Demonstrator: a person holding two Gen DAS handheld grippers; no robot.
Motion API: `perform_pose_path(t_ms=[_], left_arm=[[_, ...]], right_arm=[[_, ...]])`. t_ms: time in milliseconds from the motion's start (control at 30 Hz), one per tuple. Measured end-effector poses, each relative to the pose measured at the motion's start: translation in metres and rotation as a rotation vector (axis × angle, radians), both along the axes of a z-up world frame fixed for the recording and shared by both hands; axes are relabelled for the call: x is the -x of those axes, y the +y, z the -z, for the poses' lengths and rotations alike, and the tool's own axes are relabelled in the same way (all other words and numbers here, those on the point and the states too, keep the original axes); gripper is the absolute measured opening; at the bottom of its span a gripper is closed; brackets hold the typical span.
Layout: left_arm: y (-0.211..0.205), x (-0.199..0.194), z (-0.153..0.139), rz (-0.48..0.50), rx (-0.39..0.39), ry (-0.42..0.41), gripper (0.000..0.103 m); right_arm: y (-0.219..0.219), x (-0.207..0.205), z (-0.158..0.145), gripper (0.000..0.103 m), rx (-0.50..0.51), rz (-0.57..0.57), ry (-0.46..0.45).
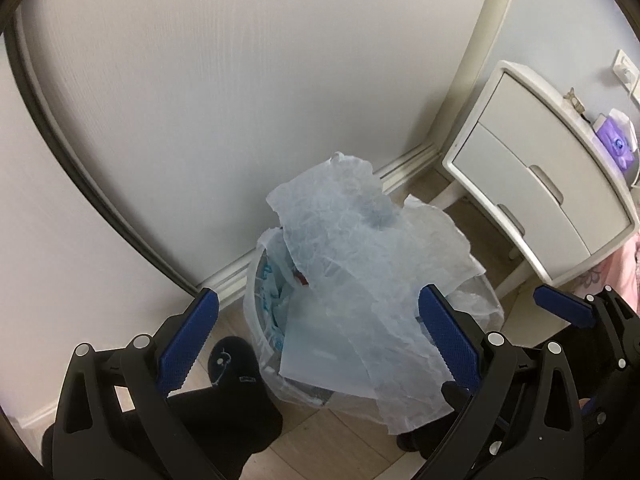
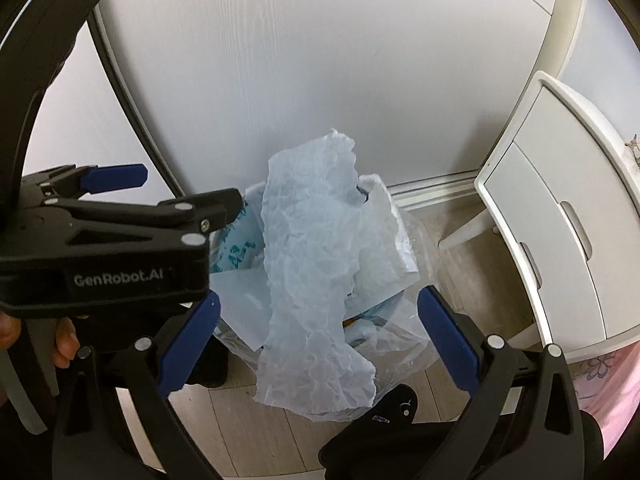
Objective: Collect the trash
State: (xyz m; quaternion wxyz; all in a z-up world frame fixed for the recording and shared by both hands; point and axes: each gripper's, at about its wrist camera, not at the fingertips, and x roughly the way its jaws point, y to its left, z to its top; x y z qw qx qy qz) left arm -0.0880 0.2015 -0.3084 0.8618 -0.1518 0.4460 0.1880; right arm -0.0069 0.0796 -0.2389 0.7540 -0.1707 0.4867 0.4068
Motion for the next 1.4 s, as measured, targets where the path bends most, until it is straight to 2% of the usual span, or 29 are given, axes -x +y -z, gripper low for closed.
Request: perform_pose_path(t_ms=[300, 600, 700, 833, 1000, 1200, 1400], left_arm=[[-0.011, 0.002, -0.029, 0.021, -0.037, -0.045, 0.097], [-0.013, 0.006, -0.038, 0.008, -0.044, -0.063, 0.097], [-0.013, 0.007, -0.036, 0.007, -0.041, -0.07, 0.097], [-0.016, 0.011, -0.029, -0.029, -0.082, -0.05, 0.097], [-0.013, 0.014, -0.021, -0.055, -0.051, -0.052, 0.097], [-0.008, 0.014, -0.012, -0.05, 0.025, -0.062, 0.097], [-0.011, 0.011, -0.006, -0.041, 0.005, -0.051, 0.097]], right_arm=[[-0.003, 0.0, -0.011, 0.096, -0.029, 0.009, -0.015], [-0.007, -0.003, -0.022, 0.096, -0.056, 0.032, -0.025], [-0.009, -0.002, -0.026, 0.096, -0.067, 0.035, -0.032], [-0.009, -0.001, -0.029, 0.096, -0.069, 0.031, -0.037], [-0.008, 0.0, -0.025, 0.096, -0.058, 0.025, -0.037], [-0.004, 0.001, -0.022, 0.096, -0.046, 0.019, -0.037], [-0.002, 0.0, -0.019, 0.096, -0.035, 0.015, -0.033]])
